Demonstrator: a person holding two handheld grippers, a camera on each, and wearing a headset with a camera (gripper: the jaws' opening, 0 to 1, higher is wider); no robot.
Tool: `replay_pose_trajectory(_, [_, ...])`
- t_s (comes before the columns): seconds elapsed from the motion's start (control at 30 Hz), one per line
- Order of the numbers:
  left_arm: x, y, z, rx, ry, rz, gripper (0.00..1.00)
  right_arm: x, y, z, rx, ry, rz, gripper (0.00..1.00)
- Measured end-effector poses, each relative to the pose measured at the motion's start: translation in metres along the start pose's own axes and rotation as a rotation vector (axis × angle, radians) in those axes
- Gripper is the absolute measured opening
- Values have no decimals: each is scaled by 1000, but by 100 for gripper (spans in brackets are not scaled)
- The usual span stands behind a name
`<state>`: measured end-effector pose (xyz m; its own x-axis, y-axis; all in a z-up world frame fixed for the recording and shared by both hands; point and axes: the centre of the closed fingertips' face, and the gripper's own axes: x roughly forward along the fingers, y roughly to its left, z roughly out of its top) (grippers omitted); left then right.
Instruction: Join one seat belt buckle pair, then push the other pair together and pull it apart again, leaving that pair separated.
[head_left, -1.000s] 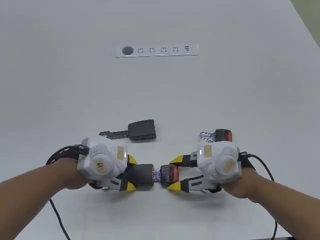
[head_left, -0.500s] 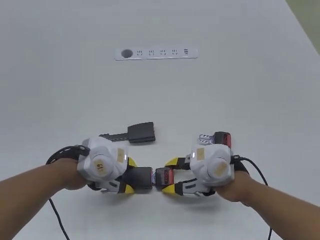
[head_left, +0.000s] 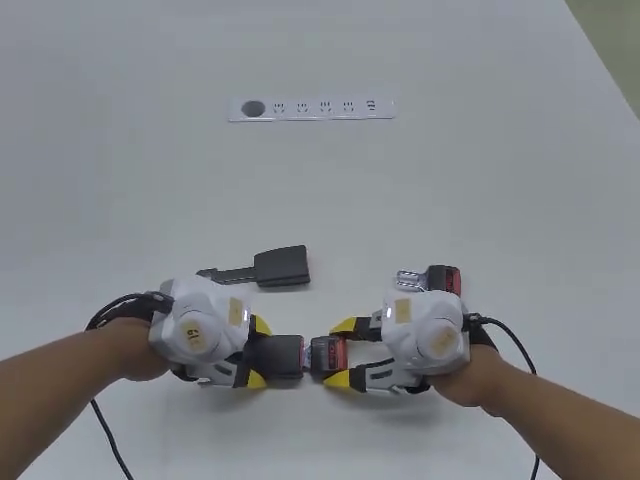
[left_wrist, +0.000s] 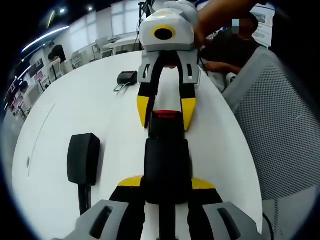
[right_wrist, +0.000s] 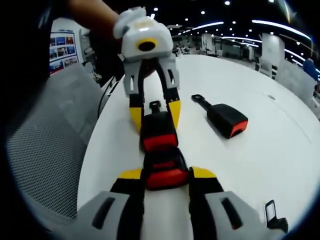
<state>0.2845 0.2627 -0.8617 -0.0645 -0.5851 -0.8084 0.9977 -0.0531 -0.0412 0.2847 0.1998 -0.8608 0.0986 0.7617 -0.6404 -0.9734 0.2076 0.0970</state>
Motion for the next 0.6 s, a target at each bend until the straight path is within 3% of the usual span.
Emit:
replay_pose_trajectory(0.23, [-2, 0, 0, 9, -53, 7, 33, 0, 0, 0, 2, -35, 3, 33])
replay_pose_trajectory(0.4, [-2, 0, 0, -2, -121, 14, 33, -1, 0, 1, -36, -46, -5, 33])
replay_pose_trajectory(0.6, [-2, -1, 0, 7, -157, 5, 33, -1, 1, 1, -27, -69, -5, 32])
